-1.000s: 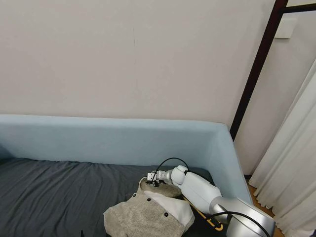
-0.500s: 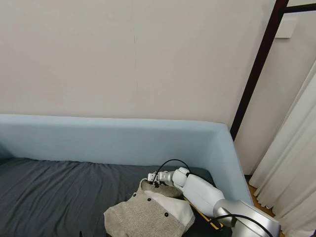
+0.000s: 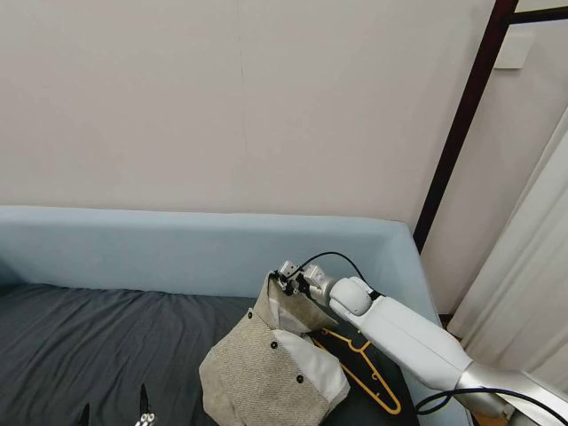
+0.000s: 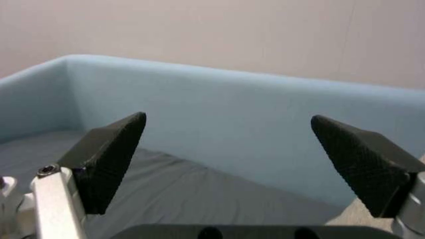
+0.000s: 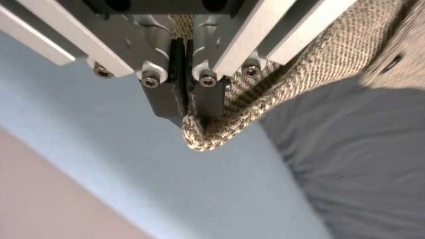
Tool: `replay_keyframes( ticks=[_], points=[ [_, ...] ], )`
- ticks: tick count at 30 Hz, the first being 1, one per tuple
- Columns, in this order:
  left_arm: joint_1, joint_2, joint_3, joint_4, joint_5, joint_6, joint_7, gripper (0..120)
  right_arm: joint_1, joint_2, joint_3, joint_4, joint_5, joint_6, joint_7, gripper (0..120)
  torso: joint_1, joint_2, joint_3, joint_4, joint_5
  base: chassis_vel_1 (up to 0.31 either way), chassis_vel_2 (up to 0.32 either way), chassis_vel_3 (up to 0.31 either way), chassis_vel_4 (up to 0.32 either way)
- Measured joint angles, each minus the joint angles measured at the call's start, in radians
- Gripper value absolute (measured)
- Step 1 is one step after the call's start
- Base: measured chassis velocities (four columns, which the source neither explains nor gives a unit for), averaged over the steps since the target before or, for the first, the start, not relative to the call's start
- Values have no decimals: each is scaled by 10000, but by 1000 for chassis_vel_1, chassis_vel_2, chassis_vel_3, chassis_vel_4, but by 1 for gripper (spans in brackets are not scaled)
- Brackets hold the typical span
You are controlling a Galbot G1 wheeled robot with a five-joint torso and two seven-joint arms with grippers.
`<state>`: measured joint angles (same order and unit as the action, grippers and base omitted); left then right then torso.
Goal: Pick up the clothes from the sofa and hang them on the clothes hanger.
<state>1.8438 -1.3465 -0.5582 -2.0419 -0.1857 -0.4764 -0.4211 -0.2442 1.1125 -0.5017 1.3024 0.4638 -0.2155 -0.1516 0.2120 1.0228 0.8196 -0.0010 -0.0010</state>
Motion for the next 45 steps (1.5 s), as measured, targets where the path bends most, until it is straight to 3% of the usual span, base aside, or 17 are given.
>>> replay_keyframes(
  ticks=[7, 10, 13, 15, 17, 18, 20, 22, 27, 35, 40, 43, 45],
  points=[
    [-1398, 1947, 717, -441, -2713, 1966, -214, 97, -1260, -1102, 942, 1783, 534, -890, 1570, 0, 0, 0, 0, -6, 4, 0, 0, 0, 0],
    [-1995, 2351, 1287, -293, -3474, 2488, -450, 97, -1615, -1345, 1080, 2220, 653, -1096, 1779, 0, 0, 0, 0, -8, 0, 0, 0, 0, 0],
    [-2294, 2566, 1541, -206, -3820, 2703, -557, 96, -1652, -1319, 1026, 2311, 670, -1187, 1862, 0, 1, 0, 0, -11, 0, 0, 0, 0, 0],
    [-2689, 2866, 1878, -196, -4441, 3043, -819, 96, -1435, -993, 697, 2261, 690, -1260, 1905, 0, 0, -1, 1, 12, 2, 0, 0, 0, 0],
    [-2816, 2936, 1974, -236, -4665, 3197, -929, 95, -1392, -928, 641, 2236, 679, -1266, 1920, 0, 1, 0, 0, 11, 0, 0, 0, 0, 0],
    [-3148, 3111, 2190, -389, -5321, 3678, -1242, 93, -1294, -757, 496, 2130, 660, -1278, 1949, 0, 0, 0, 1, 4, 0, 0, 0, 0, 0],
    [-3318, 3212, 2274, -459, -5619, 3987, -1433, 90, -1227, -652, 410, 2031, 654, -1281, 1967, 0, 1, -1, 1, -3, 0, 0, 0, 0, 0],
    [-3754, 3510, 2486, -490, -6142, 4644, -1714, 86, -1165, -495, 306, 1925, 661, -1304, 2006, 0, 1, -1, 1, 1, 1, 0, 0, 0, 0],
    [-5051, 3890, 3337, -172, -7390, 5553, -2550, 94, -1317, -541, 309, 2011, 647, -1381, 2085, 0, 1, -1, 1, -5, 1, 0, 0, 0, 0],
    [-7238, 3603, 4842, 405, -8879, 6741, -3691, 94, -1460, -761, 467, 2137, 671, -1494, 2193, 0, 1, -1, 1, -3, 2, 0, 0, 0, 0],
    [-8697, 2792, 5596, 1331, -9324, 7066, -4231, 98, -1630, -993, 616, 2283, 695, -1563, 2209, 0, 1, -1, 2, 0, 5, 0, 0, 0, 0],
    [-9600, 1923, 5928, 2276, -9545, 7308, -4797, 97, -1709, -1165, 669, 2367, 712, -1581, 2221, 0, 2, -1, 2, -3, 3, 0, 0, 0, 0],
    [-9674, 1854, 5962, 2372, -9552, 7334, -4859, 97, -1714, -1185, 674, 2374, 714, -1582, 2221, 0, 1, -2, 2, -4, 3, 0, 0, 0, 0]
  ],
)
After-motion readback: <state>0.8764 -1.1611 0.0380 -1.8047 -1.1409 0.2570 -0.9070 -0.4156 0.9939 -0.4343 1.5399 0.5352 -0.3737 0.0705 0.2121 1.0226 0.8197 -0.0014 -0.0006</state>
